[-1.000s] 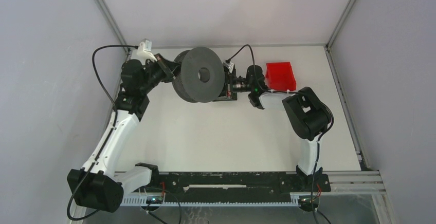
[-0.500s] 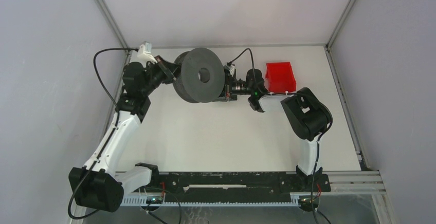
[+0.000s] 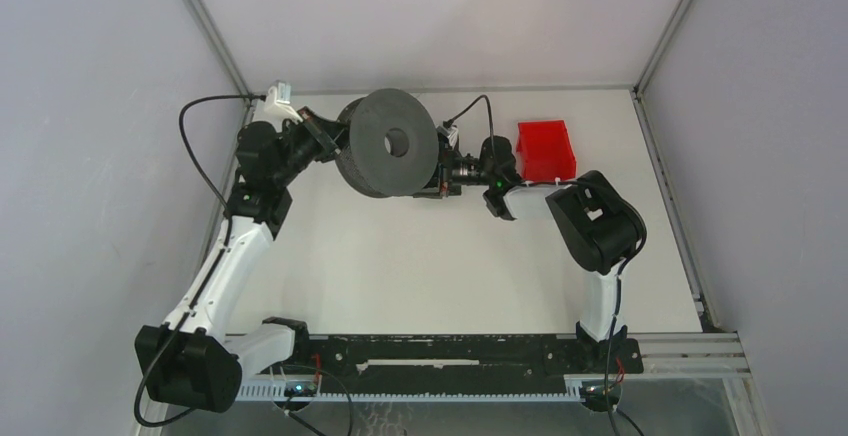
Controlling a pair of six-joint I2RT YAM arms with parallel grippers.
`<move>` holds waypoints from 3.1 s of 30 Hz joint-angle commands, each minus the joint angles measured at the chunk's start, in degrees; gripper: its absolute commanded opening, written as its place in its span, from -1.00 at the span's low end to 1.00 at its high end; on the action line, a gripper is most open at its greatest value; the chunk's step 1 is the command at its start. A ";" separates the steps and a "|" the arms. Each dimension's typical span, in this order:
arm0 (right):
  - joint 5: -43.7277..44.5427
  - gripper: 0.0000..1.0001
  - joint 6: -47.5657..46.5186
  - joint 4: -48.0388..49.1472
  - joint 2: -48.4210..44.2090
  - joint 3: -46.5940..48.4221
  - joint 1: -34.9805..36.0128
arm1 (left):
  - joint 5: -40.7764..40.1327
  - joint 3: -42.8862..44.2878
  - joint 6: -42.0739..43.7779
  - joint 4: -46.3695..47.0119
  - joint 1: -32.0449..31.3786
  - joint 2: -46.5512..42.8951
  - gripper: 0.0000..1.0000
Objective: Wrap the cables
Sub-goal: Wrap the cable around the cable reel.
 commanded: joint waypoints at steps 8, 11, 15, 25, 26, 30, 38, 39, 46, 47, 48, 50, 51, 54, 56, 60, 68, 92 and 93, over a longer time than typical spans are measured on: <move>-4.15 -0.13 -12.33 -6.48 -3.23 -0.77 -2.25 | 1.85 -0.40 -3.00 3.68 2.13 -0.57 -0.99; -4.57 -0.12 -19.85 -13.87 -4.92 -1.81 -4.68 | 2.10 -0.49 -2.72 3.38 2.60 -0.82 -0.99; -3.72 -0.06 -34.45 -25.64 -8.87 -2.56 -8.44 | 2.68 -0.65 -1.97 2.63 2.85 -1.01 -0.99; 1.28 0.11 -61.25 -48.24 -21.44 1.47 -15.83 | 4.97 -0.20 3.80 -0.60 2.86 -1.09 -0.99; 2.41 0.20 -63.51 -50.56 -22.59 3.08 -15.98 | 5.69 -0.15 4.44 -0.81 2.88 -0.93 -0.99; 5.18 0.47 -71.29 -56.94 -26.67 9.02 -15.46 | 8.13 -0.11 6.64 -2.38 2.76 -0.16 -0.99; 12.51 0.50 -81.63 -71.12 -27.33 22.89 -9.44 | 8.99 -0.37 12.16 -5.74 -0.11 0.61 -0.99; 13.39 0.49 -82.75 -73.24 -26.98 24.25 -8.69 | 8.79 -0.36 12.64 -6.05 -0.69 0.50 -0.99; 17.77 0.31 -88.97 -80.65 -24.33 30.44 -5.36 | 6.35 -0.15 16.74 -8.20 -5.91 -0.53 -0.99; 18.12 0.27 -89.60 -81.38 -24.21 30.65 -5.02 | 6.15 -0.09 17.10 -8.28 -6.46 -0.67 -0.99; 18.67 0.24 -90.24 -82.27 -24.08 30.80 -4.82 | 6.03 -0.15 17.29 -8.42 -6.91 -0.81 -0.99; 19.71 0.17 -91.23 -83.48 -23.90 30.83 -4.63 | 6.00 -0.24 17.72 -8.47 -7.51 -1.08 -0.99; 20.18 0.15 -91.60 -84.09 -23.85 30.78 -4.59 | 5.99 -0.20 17.83 -8.45 -7.72 -1.29 -0.99; 20.78 0.07 -92.93 -86.10 -23.62 30.72 -4.65 | 5.82 -0.31 18.23 -8.45 -8.18 -1.86 -0.99; 20.43 0.01 -93.38 -87.01 -23.61 30.22 -4.65 | 5.80 -0.28 18.37 -8.50 -8.25 -2.07 -0.99; 20.58 -0.14 -93.00 -86.38 -23.31 28.80 -4.61 | 6.19 -0.27 18.29 -8.37 -8.40 -2.33 -0.99; 18.83 -0.85 -90.56 -83.80 -22.03 28.05 -5.79 | 6.56 -0.75 17.00 -7.83 -8.41 -2.86 -0.99; 7.29 0.01 -92.65 -83.04 -28.62 21.59 -14.50 | 13.61 -0.45 10.25 -3.07 -5.42 -2.80 -0.99; 7.66 0.06 -92.94 -82.92 -28.98 21.68 -13.84 | 14.07 -0.54 9.95 -2.82 -5.49 -2.61 -0.99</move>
